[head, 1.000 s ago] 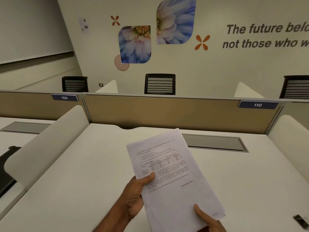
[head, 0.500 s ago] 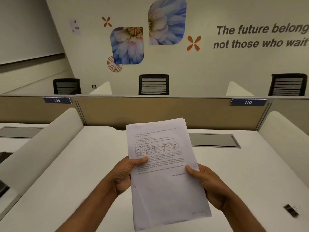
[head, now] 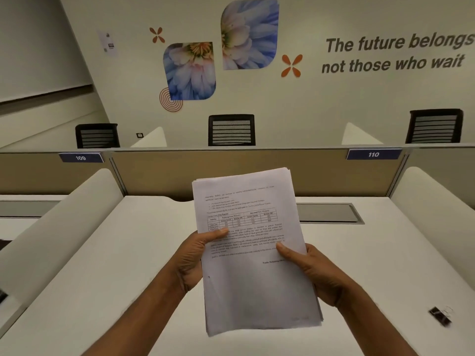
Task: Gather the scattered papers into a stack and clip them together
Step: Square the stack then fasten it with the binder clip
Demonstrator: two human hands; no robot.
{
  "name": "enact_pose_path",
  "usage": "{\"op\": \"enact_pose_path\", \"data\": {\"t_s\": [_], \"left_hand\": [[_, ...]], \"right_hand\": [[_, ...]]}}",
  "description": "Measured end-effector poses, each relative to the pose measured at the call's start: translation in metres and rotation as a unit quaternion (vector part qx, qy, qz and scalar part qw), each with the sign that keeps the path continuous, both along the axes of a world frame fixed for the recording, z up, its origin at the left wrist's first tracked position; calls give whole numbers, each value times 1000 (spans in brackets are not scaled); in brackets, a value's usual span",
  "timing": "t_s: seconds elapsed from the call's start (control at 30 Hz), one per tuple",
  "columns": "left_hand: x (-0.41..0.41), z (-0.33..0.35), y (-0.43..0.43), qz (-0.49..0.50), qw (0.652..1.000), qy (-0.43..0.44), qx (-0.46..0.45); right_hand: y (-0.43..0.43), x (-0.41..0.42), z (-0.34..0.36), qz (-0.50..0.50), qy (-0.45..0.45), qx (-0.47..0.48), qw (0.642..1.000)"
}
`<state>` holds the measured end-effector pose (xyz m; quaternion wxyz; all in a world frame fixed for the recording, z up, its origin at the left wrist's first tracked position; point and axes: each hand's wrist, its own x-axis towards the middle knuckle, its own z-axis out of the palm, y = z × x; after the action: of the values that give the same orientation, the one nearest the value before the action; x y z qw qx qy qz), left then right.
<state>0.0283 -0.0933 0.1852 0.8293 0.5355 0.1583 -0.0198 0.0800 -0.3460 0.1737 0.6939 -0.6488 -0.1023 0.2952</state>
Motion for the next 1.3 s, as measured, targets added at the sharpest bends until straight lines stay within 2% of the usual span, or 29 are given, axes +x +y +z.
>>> {"op": "enact_pose_path", "data": {"t_s": [0.2, 0.43, 0.57, 0.8, 0.93, 1.13, 1.3], "left_hand": [[3, -6, -16, -10, 1000, 8, 22], [4, 6, -33, 33, 996, -22, 85], [0, 7, -39, 20, 991, -25, 130], [-10, -10, -32, 0, 982, -59, 182], [-13, -26, -15, -21, 981, -64, 184], [-17, -78, 8, -36, 987, -28, 154], [-9, -97, 20, -72, 985, -17, 156]], "right_hand": [[-17, -1, -13, -10, 15, 14, 1000], [-34, -10, -37, -30, 38, 17, 999], [-36, -23, -53, -38, 56, 20, 998], [-27, -25, -51, -56, -25, 13, 998], [-2, -29, -69, -105, -57, -20, 993], [28, -33, -116, -176, -42, -72, 981], [33, -32, -126, -227, -22, -76, 971]]}}
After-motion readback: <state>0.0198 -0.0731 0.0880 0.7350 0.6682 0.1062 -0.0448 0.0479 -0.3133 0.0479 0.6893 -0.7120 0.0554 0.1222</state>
